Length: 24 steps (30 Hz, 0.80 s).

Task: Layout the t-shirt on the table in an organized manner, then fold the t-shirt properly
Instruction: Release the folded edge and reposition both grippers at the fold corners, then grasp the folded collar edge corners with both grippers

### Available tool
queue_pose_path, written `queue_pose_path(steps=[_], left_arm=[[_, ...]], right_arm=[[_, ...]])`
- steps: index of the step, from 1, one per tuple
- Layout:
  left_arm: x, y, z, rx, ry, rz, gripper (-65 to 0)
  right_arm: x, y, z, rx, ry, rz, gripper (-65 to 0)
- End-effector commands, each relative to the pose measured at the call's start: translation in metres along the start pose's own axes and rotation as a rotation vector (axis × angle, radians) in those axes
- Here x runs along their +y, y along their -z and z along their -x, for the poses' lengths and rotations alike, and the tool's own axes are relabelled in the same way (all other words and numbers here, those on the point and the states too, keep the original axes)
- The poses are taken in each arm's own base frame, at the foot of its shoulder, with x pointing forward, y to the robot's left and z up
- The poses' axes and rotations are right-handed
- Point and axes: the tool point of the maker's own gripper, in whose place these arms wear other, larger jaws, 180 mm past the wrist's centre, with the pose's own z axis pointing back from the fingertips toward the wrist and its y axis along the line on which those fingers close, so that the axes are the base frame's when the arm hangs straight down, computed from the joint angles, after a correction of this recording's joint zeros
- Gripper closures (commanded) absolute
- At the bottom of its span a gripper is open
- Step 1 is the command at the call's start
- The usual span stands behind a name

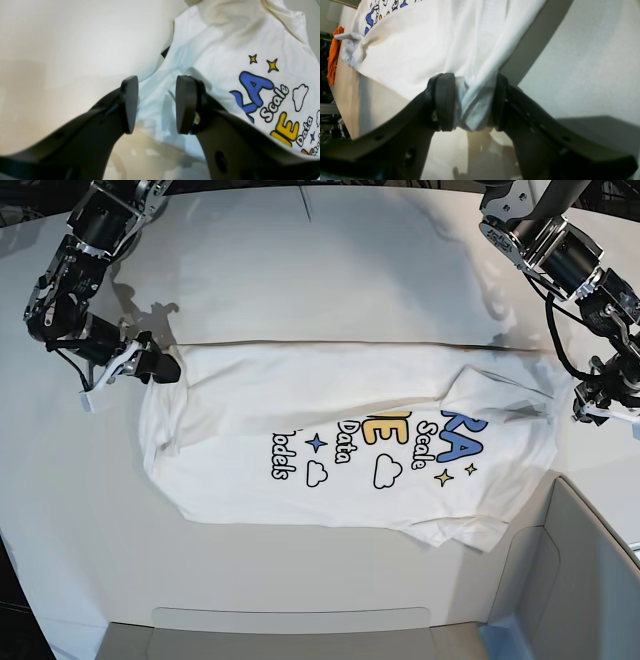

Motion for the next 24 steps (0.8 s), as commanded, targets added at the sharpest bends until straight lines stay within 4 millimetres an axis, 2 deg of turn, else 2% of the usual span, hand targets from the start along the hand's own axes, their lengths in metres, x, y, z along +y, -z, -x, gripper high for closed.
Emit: queue_pose_path(steps=[1, 5, 8, 11, 14, 16, 20, 24], left_arm=[[-0.002, -0.008, -0.02, -0.056, 0.013, 0.007, -25.9], [-0.001, -0.01, -0.02, -0.048, 0.017, 0.003, -26.1], [0.008, -0.015, -0.029, -0.06, 0.036, -0.017, -31.2], [0.01, -0.009, -0.021, -0.027, 0.129, 0.002, -37.4], [0.016, -0.006, -0.017, 0.006, 0.228, 0.012, -36.7], [0.022, 0.003, -0.001, 0.065, 0.27, 0.031, -36.7], [0.039, 0.022, 0.027, 0.183, 0.199, 0.052, -36.6], [0.05, 0.029, 0.044, 0.25, 0.163, 0.059, -36.6]], right_arm=[[-0.005, 0.005, 0.027, 0.167, -0.045, 0.045, -24.4], [0.006, 0.015, 0.024, 0.19, -0.081, 0.018, -24.4], [0.004, 0.014, 0.024, 0.191, -0.083, 0.022, -24.4], [0.003, 0.013, 0.024, 0.193, -0.083, 0.026, -24.4], [0.002, 0.012, 0.024, 0.194, -0.085, 0.03, -24.4], [-0.001, 0.009, 0.024, 0.199, -0.089, 0.038, -24.4], [-0.002, 0.009, 0.025, 0.202, -0.088, 0.039, -24.4], [-0.002, 0.008, 0.026, 0.203, -0.087, 0.04, -24.4]])
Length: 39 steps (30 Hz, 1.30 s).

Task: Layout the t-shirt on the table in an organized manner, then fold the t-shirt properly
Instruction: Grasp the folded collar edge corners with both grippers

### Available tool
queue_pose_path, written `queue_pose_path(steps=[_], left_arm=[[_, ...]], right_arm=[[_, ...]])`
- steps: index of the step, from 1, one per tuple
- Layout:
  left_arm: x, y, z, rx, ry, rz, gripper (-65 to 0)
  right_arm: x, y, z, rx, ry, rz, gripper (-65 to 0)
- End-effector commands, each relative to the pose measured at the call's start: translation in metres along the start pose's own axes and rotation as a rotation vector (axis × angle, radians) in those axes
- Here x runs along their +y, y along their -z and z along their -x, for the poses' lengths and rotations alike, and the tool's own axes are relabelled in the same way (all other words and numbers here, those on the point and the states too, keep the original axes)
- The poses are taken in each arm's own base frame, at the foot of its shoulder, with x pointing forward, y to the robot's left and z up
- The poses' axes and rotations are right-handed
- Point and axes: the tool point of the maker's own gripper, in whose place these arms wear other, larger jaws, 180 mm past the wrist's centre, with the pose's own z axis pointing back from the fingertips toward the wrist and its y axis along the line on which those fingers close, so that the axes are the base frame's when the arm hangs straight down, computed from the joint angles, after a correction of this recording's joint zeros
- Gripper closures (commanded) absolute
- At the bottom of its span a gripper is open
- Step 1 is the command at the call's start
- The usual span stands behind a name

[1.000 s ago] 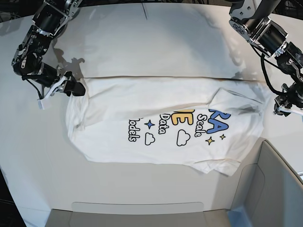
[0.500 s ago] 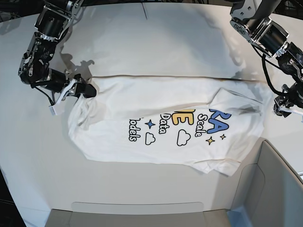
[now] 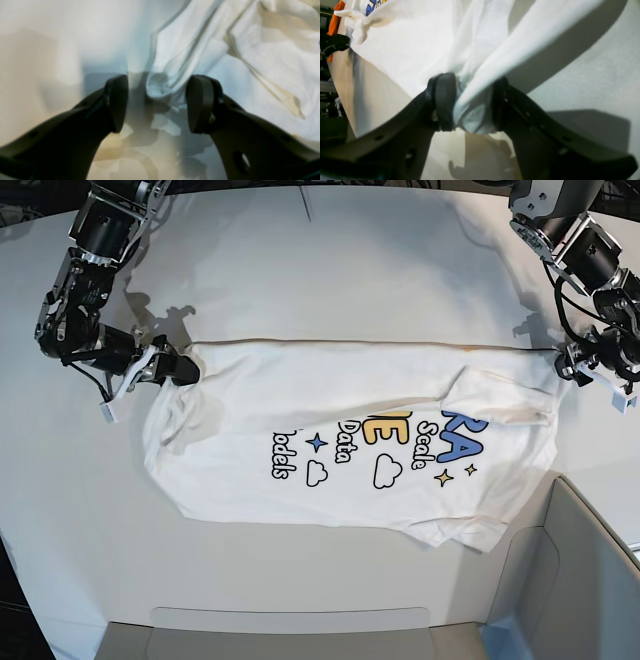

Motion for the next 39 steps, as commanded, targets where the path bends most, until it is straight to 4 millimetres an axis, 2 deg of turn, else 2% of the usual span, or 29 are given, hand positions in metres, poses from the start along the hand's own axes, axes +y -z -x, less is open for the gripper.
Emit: queue_pose_path(steps=[1, 6, 11, 16, 23, 26, 29, 32, 34, 35, 36, 39], left_arm=[[0.004, -0.007, -0.014, -0.035, 0.0, -0.002, -36.6], [0.006, 0.004, 0.001, 0.0, -0.062, 0.036, -36.3], [0.02, -0.003, 0.003, -0.053, -0.165, 0.05, -31.5], [0.017, -0.001, 0.003, -0.045, -0.154, 0.05, -24.9], [-0.012, 0.02, 0.017, -0.014, -0.162, 0.114, -19.6], [-0.023, 0.023, 0.011, -0.026, -0.162, 0.139, -19.4], [-0.026, 0.024, 0.01, -0.026, -0.159, 0.143, -19.0], [-0.031, 0.026, 0.01, -0.009, -0.128, 0.141, -11.5], [-0.038, 0.031, 0.012, 0.025, -0.075, 0.133, -2.4], [-0.041, 0.033, 0.013, 0.042, -0.048, 0.129, 0.0], [-0.044, 0.034, 0.013, 0.051, -0.029, 0.127, 0.0], [-0.043, 0.037, 0.024, 0.086, -0.002, 0.114, 0.0]], right_arm=[[-0.016, -0.007, 0.026, 0.14, -0.021, 0.075, -24.4], [-0.016, -0.007, 0.027, 0.141, -0.02, 0.075, -24.4], [-0.016, -0.007, 0.027, 0.141, -0.02, 0.075, -24.4], [-0.015, -0.007, 0.026, 0.137, -0.022, 0.074, -24.4], [-0.014, -0.005, 0.022, 0.131, -0.027, 0.07, -24.4], [-0.014, -0.006, 0.022, 0.131, -0.027, 0.071, -24.4], [-0.015, -0.006, 0.023, 0.134, -0.026, 0.073, -24.2], [-0.015, -0.006, 0.023, 0.134, -0.026, 0.073, -16.7], [-0.015, -0.006, 0.024, 0.135, -0.026, 0.074, -7.6], [-0.015, -0.006, 0.024, 0.135, -0.026, 0.074, -2.8], [-0.015, -0.006, 0.023, 0.134, -0.027, 0.074, 0.0], [-0.015, -0.006, 0.024, 0.136, -0.027, 0.074, 0.0]])
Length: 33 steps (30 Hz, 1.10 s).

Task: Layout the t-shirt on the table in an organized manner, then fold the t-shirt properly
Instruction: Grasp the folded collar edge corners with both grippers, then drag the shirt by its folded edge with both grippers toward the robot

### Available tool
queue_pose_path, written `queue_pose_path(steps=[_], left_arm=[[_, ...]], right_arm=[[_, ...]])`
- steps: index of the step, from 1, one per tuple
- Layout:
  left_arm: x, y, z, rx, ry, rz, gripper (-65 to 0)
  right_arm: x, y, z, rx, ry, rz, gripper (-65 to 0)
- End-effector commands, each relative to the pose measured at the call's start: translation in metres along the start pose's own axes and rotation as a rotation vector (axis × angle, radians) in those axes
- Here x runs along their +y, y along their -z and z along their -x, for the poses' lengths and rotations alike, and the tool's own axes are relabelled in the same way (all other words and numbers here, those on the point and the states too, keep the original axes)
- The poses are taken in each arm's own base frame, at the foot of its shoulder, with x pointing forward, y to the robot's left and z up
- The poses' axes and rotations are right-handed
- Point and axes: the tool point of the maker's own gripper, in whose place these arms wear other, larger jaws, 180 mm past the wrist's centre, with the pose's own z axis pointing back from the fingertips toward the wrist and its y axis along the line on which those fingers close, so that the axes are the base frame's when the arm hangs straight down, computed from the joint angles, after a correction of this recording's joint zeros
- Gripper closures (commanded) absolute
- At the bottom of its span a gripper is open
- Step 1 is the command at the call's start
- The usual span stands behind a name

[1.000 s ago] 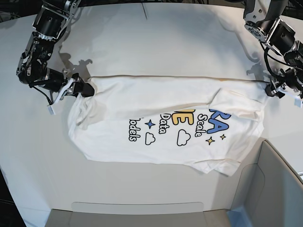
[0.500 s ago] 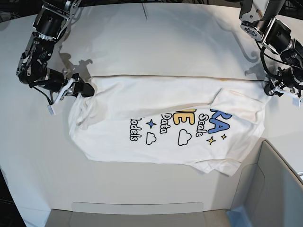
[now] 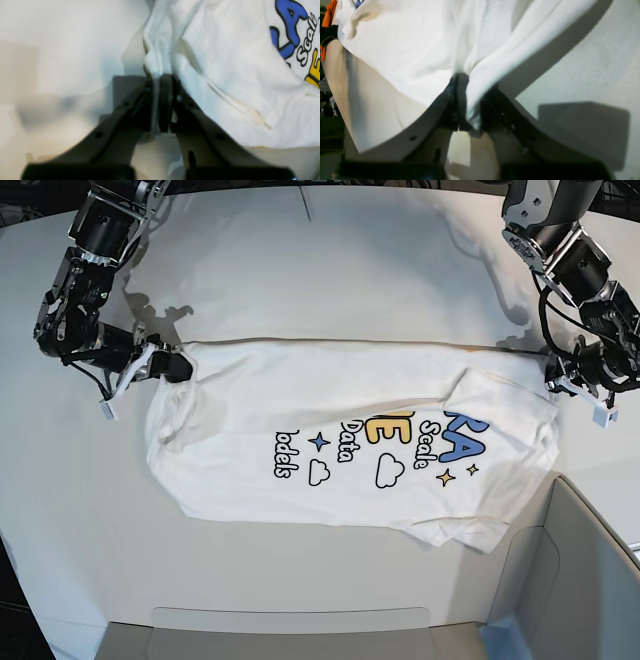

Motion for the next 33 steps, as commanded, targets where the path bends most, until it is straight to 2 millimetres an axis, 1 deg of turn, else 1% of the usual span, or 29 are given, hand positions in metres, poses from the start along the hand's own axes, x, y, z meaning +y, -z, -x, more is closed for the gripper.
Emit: queue_pose_path(steps=[1, 3, 4, 5, 6, 8, 9, 11, 12, 14, 16, 21, 23, 24, 26, 28, 31, 33], left_arm=[[0.01, 0.001, 0.021, 0.082, 0.006, -0.039, 0.0], [0.014, 0.0, 0.027, 0.095, 0.003, -0.047, 0.0], [0.017, 0.0, 0.031, 0.103, 0.001, -0.052, 0.0], [0.022, -0.001, 0.037, 0.115, -0.001, -0.062, 0.0], [0.031, -0.006, 0.043, 0.128, -0.003, -0.084, 0.0], [0.044, -0.011, 0.056, 0.154, -0.007, -0.11, 0.0], [0.046, -0.011, 0.061, 0.163, -0.009, -0.114, 0.0], [0.053, -0.014, 0.068, 0.179, -0.01, -0.13, 0.0], [0.058, -0.016, 0.073, 0.188, -0.011, -0.14, 0.0], [0.065, -0.018, 0.088, 0.219, -0.017, -0.157, 0.0], [0.07, -0.022, 0.095, 0.229, -0.013, -0.172, 0.0], [0.089, -0.047, 0.12, 0.253, 0.041, -0.264, 0.0], [0.094, -0.055, 0.128, 0.263, 0.06, -0.292, 0.0], [0.094, -0.056, 0.137, 0.274, 0.065, -0.297, 0.0], [0.095, -0.062, 0.143, 0.277, 0.083, -0.316, 0.0], [0.096, -0.067, 0.159, 0.301, 0.09, -0.328, 0.0], [0.096, -0.073, 0.17, 0.312, 0.108, -0.345, 0.0], [0.098, -0.08, 0.179, 0.328, 0.121, -0.362, 0.0]], right_arm=[[-0.012, -0.005, 0.022, 0.111, -0.019, 0.053, 0.0], [-0.013, -0.007, 0.023, 0.112, -0.014, 0.058, 0.0], [-0.016, -0.01, 0.027, 0.119, -0.01, 0.066, 0.0], [-0.021, -0.014, 0.029, 0.126, -0.011, 0.078, 0.0], [-0.025, -0.019, 0.031, 0.134, -0.012, 0.089, 0.0], [-0.028, -0.023, 0.039, 0.146, -0.004, 0.097, 0.0], [-0.029, -0.024, 0.044, 0.155, 0.001, 0.1, 0.0], [-0.033, -0.033, 0.051, 0.17, -0.01, 0.124, 0.0], [-0.033, -0.036, 0.055, 0.176, -0.017, 0.133, 0.0], [-0.03, -0.041, 0.062, 0.185, -0.036, 0.147, 0.0], [-0.028, -0.046, 0.068, 0.193, -0.051, 0.16, 0.0], [-0.027, -0.053, 0.085, 0.224, -0.052, 0.174, 0.0], [-0.028, -0.055, 0.091, 0.237, -0.047, 0.178, 0.0], [-0.028, -0.055, 0.092, 0.239, -0.045, 0.178, 0.0], [-0.028, -0.057, 0.099, 0.253, -0.039, 0.181, 0.0], [-0.028, -0.058, 0.104, 0.261, -0.034, 0.181, 0.0], [-0.032, -0.067, 0.118, 0.296, -0.026, 0.196, 0.0], [-0.033, -0.072, 0.13, 0.322, -0.013, 0.2, 0.0]])
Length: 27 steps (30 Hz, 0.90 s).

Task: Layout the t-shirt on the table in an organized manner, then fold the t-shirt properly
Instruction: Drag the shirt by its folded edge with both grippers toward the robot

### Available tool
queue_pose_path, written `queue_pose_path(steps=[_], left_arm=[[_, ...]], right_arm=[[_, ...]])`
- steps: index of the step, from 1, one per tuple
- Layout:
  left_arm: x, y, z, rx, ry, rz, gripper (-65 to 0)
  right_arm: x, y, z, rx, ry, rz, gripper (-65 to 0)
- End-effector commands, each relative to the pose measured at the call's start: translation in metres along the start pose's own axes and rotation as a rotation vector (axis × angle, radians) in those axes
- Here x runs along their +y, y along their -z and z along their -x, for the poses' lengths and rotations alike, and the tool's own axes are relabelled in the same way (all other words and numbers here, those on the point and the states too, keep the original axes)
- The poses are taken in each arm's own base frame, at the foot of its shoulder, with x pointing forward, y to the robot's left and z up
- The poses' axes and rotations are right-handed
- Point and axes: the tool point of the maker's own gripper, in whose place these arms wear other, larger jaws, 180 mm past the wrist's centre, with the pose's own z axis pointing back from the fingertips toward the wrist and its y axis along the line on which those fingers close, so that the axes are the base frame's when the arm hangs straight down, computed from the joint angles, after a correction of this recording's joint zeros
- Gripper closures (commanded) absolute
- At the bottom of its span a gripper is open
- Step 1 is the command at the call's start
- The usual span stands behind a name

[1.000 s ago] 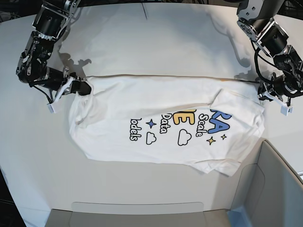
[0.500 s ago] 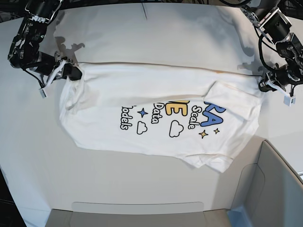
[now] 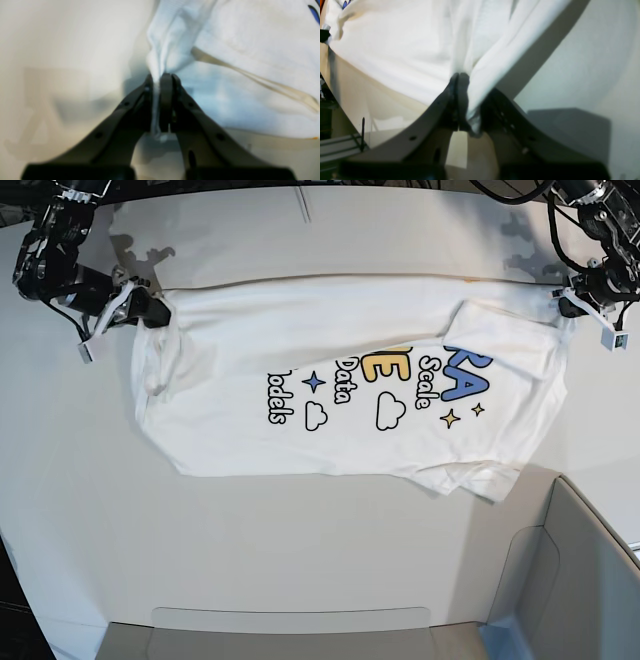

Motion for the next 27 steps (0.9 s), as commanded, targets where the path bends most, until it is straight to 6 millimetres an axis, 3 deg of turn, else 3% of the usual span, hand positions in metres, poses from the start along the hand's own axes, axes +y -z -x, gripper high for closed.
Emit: queue_pose_path(steps=[1, 9, 17, 20, 25, 27], left_arm=[[0.022, -0.006, 0.062, 0.261, 0.018, -0.112, 0.0], [0.035, -0.018, 0.103, 0.356, 0.031, -0.148, 0.0], [0.041, -0.025, 0.122, 0.401, 0.033, -0.16, 0.0], [0.042, -0.028, 0.133, 0.425, 0.034, -0.164, 0.0], [0.042, -0.027, 0.131, 0.425, 0.039, -0.163, 0.0], [0.043, -0.028, 0.131, 0.424, 0.041, -0.166, -4.8]], right_arm=[[-0.027, -0.014, 0.064, 0.294, -0.015, 0.131, 0.0], [-0.011, -0.038, 0.083, 0.336, -0.094, 0.17, 0.0], [-0.005, -0.052, 0.107, 0.383, -0.091, 0.184, 0.0], [-0.012, -0.061, 0.106, 0.366, -0.07, 0.215, 0.0], [-0.012, -0.064, 0.096, 0.35, -0.103, 0.23, 0.0], [-0.01, -0.065, 0.092, 0.344, -0.123, 0.237, 0.0]])
